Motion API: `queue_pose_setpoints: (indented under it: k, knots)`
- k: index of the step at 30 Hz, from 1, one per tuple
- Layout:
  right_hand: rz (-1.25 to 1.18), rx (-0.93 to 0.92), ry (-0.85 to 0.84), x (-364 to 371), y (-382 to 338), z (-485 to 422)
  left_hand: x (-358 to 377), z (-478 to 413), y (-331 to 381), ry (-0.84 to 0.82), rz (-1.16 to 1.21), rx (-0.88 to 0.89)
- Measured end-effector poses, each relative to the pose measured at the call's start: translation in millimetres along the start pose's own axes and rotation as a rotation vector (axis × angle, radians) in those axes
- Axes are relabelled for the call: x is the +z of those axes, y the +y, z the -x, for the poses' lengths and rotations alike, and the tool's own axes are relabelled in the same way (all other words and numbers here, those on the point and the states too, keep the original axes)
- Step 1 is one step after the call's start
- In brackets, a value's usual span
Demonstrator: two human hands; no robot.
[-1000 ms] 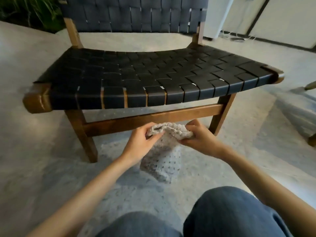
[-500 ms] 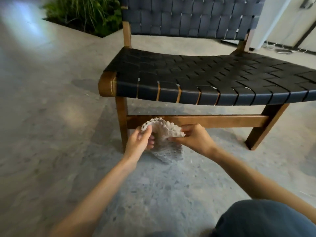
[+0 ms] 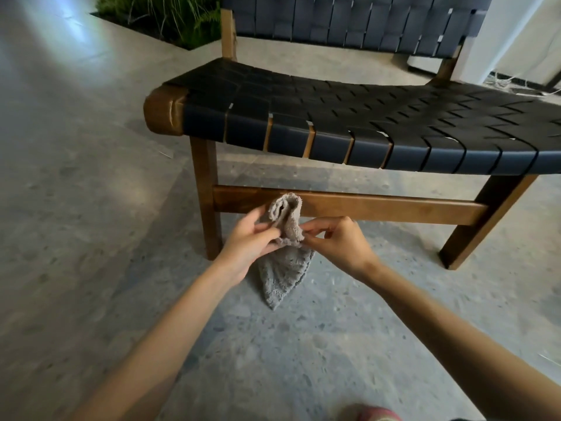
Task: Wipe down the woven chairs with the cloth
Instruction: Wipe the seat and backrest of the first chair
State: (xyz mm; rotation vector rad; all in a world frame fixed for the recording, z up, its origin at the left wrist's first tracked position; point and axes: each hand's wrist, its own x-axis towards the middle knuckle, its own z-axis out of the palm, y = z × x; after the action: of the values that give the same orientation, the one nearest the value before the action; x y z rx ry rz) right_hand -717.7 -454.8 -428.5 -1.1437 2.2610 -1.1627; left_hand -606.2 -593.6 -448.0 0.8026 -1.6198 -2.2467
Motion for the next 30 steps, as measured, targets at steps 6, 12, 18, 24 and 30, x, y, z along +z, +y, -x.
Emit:
queue_pose_setpoints:
  k: [6,12,18,24,30]
  knots:
    - [-0.172,0.162,0.169,-13.9,17.9,1.9,-9.2,-6.4,-5.8,0.23,-0.534,0.223]
    - [-0.626,0.306,0.332,-44.5,26.9,1.7,-40.9,-12.6,3.7,0.431,-1.059,0.48]
    - [-0.632,0.393,0.298,-38.1,26.2,-6.2,-45.7,-23.8,15.9,0.535,-1.427,0.302]
    - [-0.853,0.456,0.348,-23.7,26.6,-26.1,-26.8,-43.2,21.4,0.443,-0.496,0.251]
    - [-0.314,0.274,0.302,-9.6,34.0,-48.3,-24.3,-63.7,8.1,0.317,-0.785,0.494]
